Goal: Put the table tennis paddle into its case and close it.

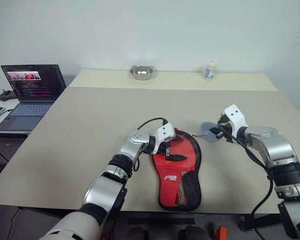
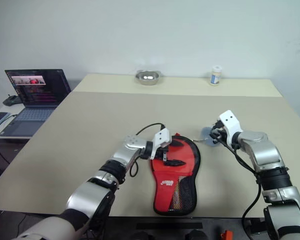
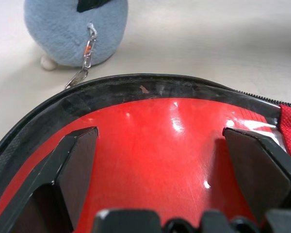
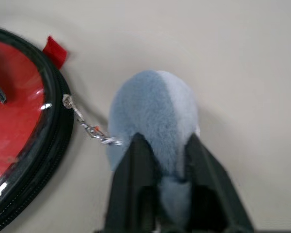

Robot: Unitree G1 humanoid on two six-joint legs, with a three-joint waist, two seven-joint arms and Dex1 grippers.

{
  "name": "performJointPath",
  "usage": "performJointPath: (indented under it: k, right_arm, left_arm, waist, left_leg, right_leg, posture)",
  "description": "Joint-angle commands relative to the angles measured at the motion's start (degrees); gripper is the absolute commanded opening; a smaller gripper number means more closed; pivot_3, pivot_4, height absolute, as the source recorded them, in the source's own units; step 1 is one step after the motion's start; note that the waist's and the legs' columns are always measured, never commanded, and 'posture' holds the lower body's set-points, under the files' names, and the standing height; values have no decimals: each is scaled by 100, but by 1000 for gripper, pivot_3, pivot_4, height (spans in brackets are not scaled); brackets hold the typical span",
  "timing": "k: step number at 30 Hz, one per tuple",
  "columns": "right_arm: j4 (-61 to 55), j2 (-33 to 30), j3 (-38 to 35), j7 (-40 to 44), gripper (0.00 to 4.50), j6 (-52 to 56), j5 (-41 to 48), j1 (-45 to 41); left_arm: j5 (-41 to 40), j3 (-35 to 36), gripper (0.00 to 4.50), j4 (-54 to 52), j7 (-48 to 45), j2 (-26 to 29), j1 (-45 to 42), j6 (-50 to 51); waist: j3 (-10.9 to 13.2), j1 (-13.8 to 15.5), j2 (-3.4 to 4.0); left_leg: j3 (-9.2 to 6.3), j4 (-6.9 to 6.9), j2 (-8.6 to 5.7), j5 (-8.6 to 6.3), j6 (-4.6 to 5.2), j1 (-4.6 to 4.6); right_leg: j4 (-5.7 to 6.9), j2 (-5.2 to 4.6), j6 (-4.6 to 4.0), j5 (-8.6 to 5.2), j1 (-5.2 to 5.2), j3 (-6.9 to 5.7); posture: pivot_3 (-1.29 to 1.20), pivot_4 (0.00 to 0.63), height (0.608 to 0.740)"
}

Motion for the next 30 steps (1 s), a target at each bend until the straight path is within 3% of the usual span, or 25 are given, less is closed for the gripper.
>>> performJointPath:
  k: [1,4,14,22,30]
  right_arm:
    - [-817,-384,-51,-40,12,88,-234,193]
    - [-1502,-854,-139,156,12,297,-267,548]
    - [-4409,-2376,-995,1298,10,1859,1079,2021]
    - [-6132,-2551,-1314,1408,8,2659,2085,3276]
    - [-6863,-2727,-1743,1534,0,2873,2796,4191]
  left_arm:
    - [253,-199,4500,457,158,-118,230,12]
    - [291,-220,4500,574,195,-146,248,-37]
    - [338,-210,4500,788,367,-236,192,16]
    - [418,-278,4500,839,397,-317,217,-10]
    - [520,-321,4500,839,403,-365,285,-51]
  waist:
    - [-8,20,9]
    - [-12,61,12]
    - [-20,125,11]
    - [-28,144,0]
    - [-72,141,-27]
  left_leg:
    - [1,1,-1,0,0,0]
    - [-2,3,-7,0,0,0]
    - [-17,0,-4,-2,0,43]
    - [-17,-7,-3,-2,0,69]
    - [-19,-12,-4,-8,7,69]
  right_leg:
    - [-1,-1,0,0,0,1]
    - [-4,-5,3,1,4,-2]
    - [-21,-6,30,-16,61,-18]
    - [-27,-10,32,-20,86,-19]
    - [-44,-14,36,-22,93,-24]
  posture:
    - [0,150,740]
    - [0,150,740]
    - [0,150,740]
    - [0,150,740]
    - [0,150,740]
